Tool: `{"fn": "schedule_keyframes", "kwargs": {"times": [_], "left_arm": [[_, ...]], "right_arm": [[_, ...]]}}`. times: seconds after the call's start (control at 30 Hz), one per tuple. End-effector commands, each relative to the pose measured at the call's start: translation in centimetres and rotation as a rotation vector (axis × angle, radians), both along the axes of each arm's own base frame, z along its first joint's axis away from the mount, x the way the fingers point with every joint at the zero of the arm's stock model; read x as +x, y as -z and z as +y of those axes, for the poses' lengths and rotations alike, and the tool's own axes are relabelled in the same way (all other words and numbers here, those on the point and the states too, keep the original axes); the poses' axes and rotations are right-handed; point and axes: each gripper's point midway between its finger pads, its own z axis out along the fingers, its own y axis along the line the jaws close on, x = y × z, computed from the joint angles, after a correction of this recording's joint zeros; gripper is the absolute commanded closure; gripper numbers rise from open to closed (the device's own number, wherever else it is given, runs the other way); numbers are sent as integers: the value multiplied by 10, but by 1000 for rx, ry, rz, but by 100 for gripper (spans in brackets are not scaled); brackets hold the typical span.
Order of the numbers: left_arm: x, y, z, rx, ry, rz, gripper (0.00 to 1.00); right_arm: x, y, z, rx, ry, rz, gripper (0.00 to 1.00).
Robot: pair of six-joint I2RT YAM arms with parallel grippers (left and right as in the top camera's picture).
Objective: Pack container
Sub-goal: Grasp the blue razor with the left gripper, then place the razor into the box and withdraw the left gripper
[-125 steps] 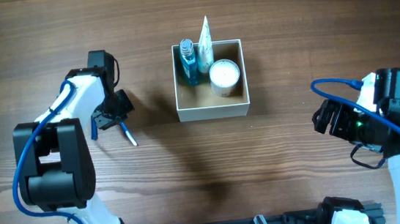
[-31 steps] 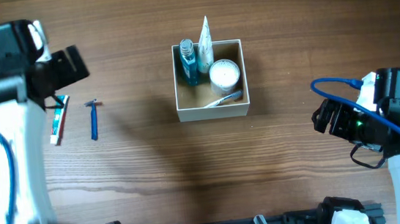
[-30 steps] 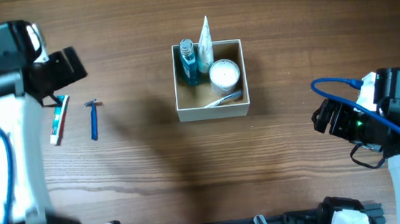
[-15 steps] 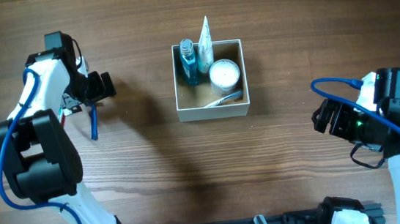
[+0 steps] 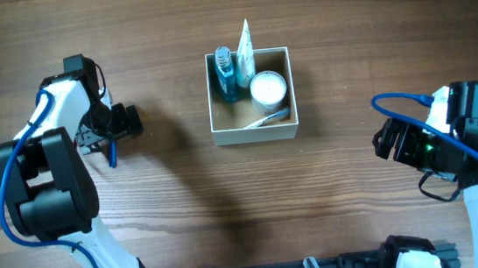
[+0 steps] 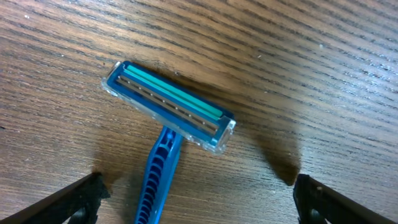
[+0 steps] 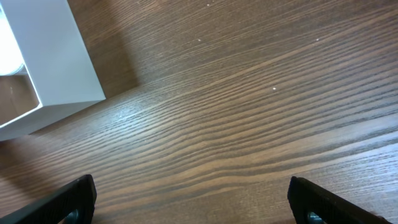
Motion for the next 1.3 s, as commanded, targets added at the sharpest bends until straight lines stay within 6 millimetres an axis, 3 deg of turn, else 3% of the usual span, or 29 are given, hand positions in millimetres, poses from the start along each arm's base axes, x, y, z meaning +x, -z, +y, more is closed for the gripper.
{"fn": "schedule_keyframes", "kwargs": {"times": [0.0,0.17,0.97,1.07,1.17,1.27], "left_arm": [[-6,7,0,-3,2,23,26],[-6,7,0,-3,2,25,53],[-6,7,0,-2,2,22,96],[-3,5,0,-1,1,13,96],[7,-13,-4,6,15,-28,96],[28,-60,-22,18,71,-142,96]], "right_arm": [[1,0,2,5,-20,-5,0],[1,0,2,5,-20,-4,0],[1,0,2,5,-20,-4,0],[1,0,2,5,-20,-5,0],[1,0,2,5,-20,-4,0],[1,0,2,5,-21,-4,0]]}}
